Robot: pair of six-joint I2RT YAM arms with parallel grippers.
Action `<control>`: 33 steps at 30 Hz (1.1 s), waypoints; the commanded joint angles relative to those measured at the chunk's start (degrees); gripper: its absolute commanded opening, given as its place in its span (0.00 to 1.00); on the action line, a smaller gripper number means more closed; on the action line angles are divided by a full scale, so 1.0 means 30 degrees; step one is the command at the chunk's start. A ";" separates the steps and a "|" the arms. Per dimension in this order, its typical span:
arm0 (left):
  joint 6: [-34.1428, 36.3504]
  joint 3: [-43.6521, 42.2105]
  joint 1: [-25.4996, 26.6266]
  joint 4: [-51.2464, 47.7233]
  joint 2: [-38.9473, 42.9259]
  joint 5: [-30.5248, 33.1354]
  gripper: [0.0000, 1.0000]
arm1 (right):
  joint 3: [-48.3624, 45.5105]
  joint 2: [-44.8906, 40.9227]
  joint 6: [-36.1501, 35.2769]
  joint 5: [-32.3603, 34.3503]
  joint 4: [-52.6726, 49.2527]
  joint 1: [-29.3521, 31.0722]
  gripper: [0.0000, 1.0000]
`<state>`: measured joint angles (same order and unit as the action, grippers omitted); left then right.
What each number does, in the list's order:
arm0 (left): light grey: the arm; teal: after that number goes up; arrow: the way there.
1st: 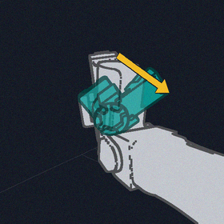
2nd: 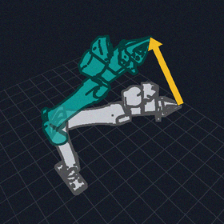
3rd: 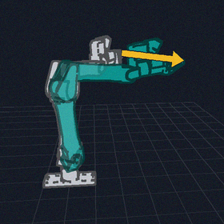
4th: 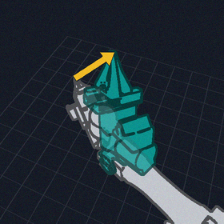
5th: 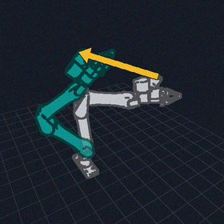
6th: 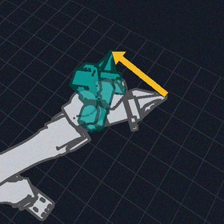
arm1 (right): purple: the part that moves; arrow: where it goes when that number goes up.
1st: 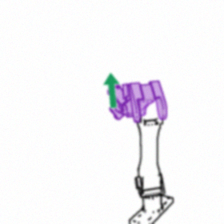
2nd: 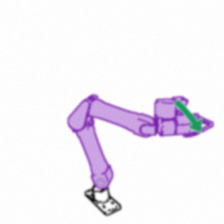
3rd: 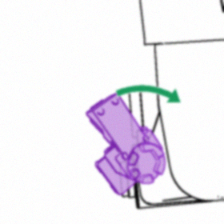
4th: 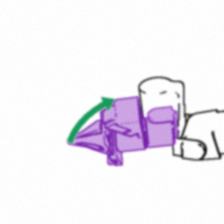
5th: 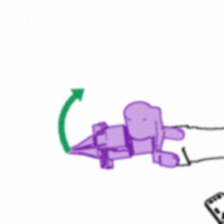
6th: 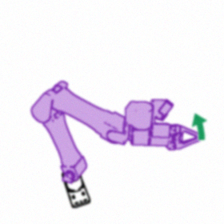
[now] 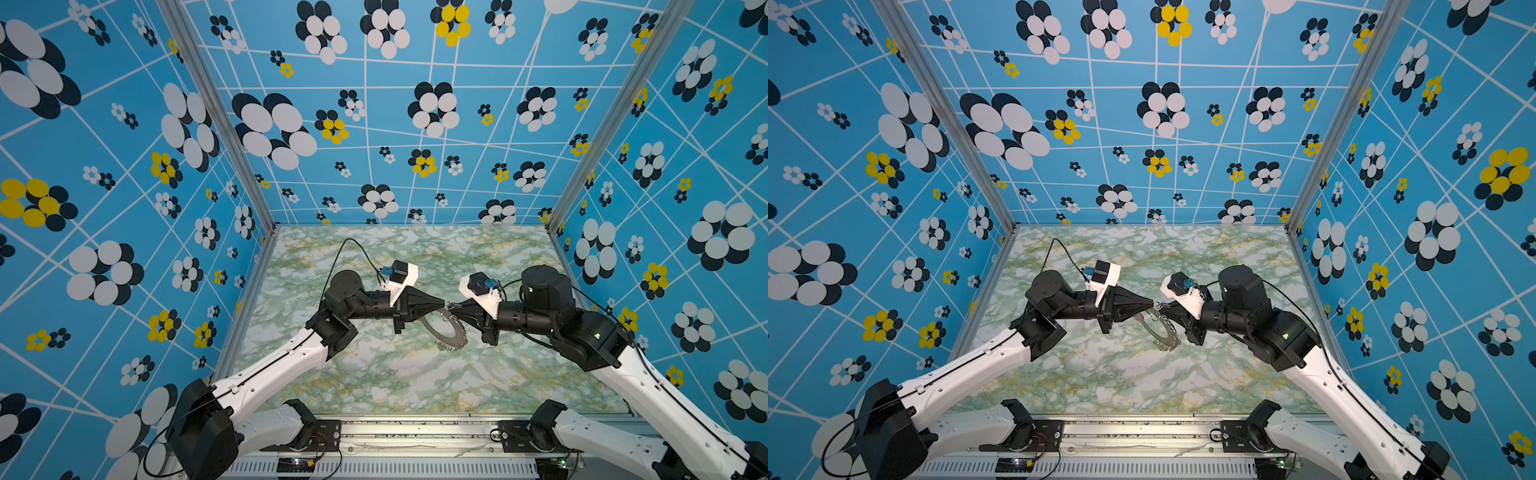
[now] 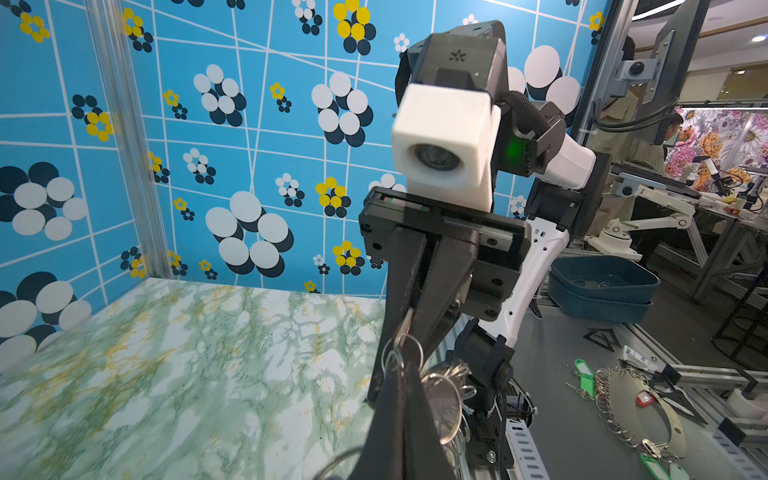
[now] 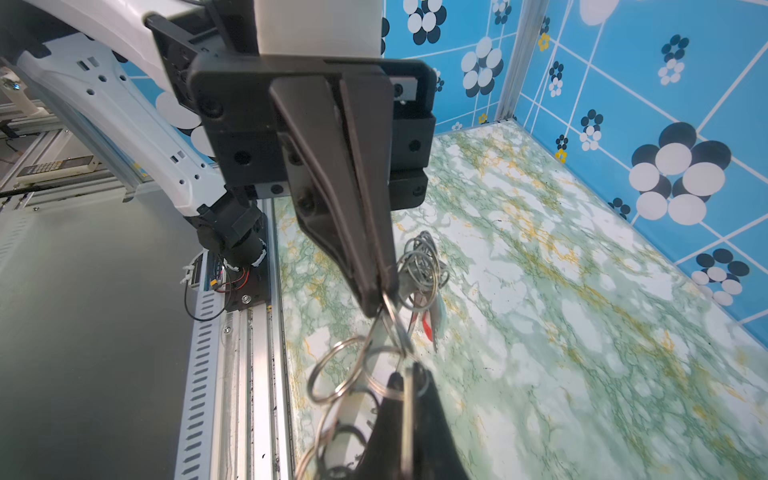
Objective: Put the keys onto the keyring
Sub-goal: 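Lower the ring plate with the right gripper and lay it on the table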
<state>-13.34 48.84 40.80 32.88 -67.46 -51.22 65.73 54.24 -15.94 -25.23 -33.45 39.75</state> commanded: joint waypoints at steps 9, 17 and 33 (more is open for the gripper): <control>0.1621 0.0661 0.0119 -0.2425 0.0512 -0.0409 0.00 | 0.1562 0.0584 -0.0858 0.1613 -0.2277 0.0049 0.00; 0.1169 0.0668 0.0098 -0.2038 -0.0187 -0.0568 0.00 | 0.2563 0.1598 -0.1376 0.2785 -0.2954 0.0673 0.00; 0.2885 -0.1179 0.0108 -0.7358 0.3995 0.8093 0.82 | 0.4966 0.4021 -0.1458 0.4895 -0.5896 0.1251 0.00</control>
<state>-5.19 47.22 40.95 15.44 -57.36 -35.40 78.81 64.88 -20.75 -12.16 -49.15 43.07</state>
